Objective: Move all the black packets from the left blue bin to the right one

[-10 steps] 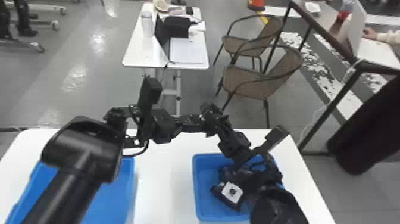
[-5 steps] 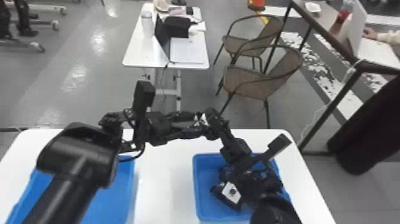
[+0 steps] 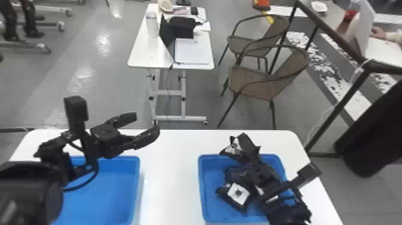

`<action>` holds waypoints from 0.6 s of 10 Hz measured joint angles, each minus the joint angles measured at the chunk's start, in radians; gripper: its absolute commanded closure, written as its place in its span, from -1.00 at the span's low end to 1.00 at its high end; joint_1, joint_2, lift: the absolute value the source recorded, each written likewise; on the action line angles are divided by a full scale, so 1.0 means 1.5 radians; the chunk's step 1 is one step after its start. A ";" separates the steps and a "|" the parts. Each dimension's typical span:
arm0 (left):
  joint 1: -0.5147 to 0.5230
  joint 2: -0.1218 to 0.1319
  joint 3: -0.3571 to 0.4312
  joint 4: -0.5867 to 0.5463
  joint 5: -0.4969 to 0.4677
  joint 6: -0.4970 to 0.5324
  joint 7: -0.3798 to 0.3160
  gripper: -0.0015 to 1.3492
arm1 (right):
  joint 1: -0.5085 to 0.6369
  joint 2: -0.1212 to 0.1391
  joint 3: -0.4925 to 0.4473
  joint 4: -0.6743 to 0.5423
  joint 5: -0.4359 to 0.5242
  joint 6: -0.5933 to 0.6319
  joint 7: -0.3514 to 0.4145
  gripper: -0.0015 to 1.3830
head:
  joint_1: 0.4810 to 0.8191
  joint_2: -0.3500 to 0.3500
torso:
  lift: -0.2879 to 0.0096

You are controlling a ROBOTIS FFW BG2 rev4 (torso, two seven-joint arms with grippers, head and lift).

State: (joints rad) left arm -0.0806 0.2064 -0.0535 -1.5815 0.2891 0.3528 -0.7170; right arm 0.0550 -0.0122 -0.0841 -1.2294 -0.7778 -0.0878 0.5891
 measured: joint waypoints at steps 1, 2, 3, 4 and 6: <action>0.034 0.013 0.042 -0.042 0.028 -0.005 0.009 -0.62 | 0.006 0.000 -0.020 0.031 -0.001 -0.006 0.000 0.75 | 0.27 -0.23 | 0.94; 0.061 0.020 0.076 -0.084 0.045 -0.019 0.036 -0.80 | 0.010 0.000 -0.038 0.060 -0.006 -0.019 0.002 0.32 | 0.27 -0.20 | 0.94; 0.083 0.020 0.104 -0.114 0.058 -0.042 0.061 -0.88 | 0.018 0.000 -0.048 0.083 -0.013 -0.045 -0.002 -0.36 | 0.27 -0.17 | 0.94; 0.104 0.011 0.130 -0.124 0.062 -0.070 0.064 -0.83 | 0.027 0.000 -0.052 0.102 -0.013 -0.072 -0.015 -0.86 | 0.27 -0.17 | 0.94; 0.146 0.002 0.163 -0.127 0.039 -0.126 0.063 -0.82 | 0.043 0.000 -0.059 0.108 0.037 -0.124 -0.027 -0.80 | 0.27 -0.13 | 0.94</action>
State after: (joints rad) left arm 0.1384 0.2091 0.1908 -1.7715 0.3479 0.1645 -0.6225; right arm 0.1200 -0.0122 -0.1732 -1.0671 -0.7230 -0.2744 0.5489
